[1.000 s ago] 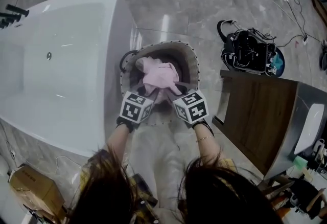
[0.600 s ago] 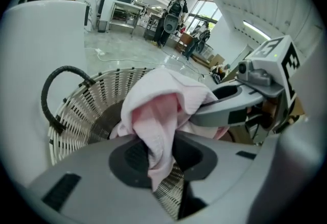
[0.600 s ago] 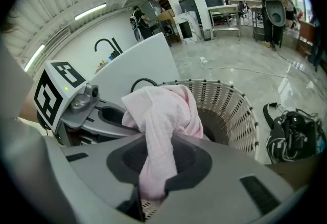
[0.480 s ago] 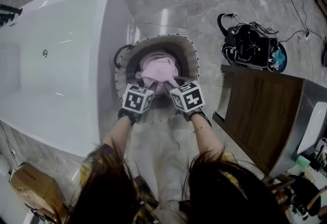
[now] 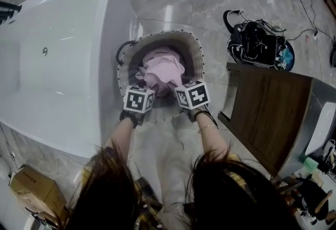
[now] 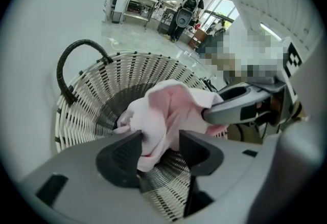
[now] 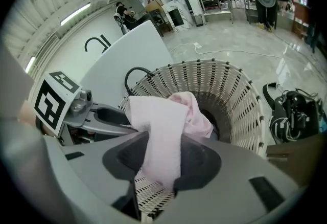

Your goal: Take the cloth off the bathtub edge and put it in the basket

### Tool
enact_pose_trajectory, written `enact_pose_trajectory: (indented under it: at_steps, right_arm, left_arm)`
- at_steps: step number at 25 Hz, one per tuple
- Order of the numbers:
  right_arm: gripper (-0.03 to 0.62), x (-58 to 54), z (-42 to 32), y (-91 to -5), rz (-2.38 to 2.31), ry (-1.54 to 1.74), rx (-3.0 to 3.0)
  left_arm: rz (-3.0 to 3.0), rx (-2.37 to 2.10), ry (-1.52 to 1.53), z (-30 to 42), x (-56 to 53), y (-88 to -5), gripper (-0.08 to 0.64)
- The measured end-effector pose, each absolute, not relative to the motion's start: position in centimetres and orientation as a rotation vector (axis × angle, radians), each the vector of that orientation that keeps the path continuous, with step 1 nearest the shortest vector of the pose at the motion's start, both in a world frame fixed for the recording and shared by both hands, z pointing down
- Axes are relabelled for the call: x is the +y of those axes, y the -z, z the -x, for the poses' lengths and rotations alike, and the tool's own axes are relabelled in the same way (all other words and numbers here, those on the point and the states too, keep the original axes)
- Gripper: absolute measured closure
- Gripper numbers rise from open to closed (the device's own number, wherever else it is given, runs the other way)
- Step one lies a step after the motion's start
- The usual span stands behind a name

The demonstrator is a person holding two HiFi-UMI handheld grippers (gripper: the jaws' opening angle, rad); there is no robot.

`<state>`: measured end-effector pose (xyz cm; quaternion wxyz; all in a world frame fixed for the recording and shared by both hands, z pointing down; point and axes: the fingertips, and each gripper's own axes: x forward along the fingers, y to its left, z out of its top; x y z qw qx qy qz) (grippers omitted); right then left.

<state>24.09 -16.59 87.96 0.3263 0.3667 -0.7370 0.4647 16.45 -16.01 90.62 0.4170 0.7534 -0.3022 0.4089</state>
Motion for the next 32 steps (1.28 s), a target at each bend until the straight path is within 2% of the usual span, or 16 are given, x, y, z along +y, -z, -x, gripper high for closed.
enact_pose_trajectory:
  at_steps: [3,6,21,32]
  right_arm:
    - [0.405,-16.4,-24.9,-88.0,-0.984,-1.201,-1.909]
    - [0.399,-16.4,-25.1,-87.7,-1.007,-1.217,-1.905]
    - [0.399,-16.1,-24.0,-84.5,-1.012,-1.175,-1.932]
    - [0.399,-16.1,-23.8,-77.8,-1.035,-1.084,-1.944]
  left_arm:
    - [-1.919,-0.758,-1.034,-16.9,-16.2,-90.1,0.333]
    - [-1.943,-0.766,-1.039,-17.0,-16.6,-89.5,0.322]
    - [-1.988,-0.772,-1.006,-17.3,-16.0,-86.2,0.314]
    - [-2.065,-0.738,-0.941,-17.8,-16.2,-79.2,0.314]
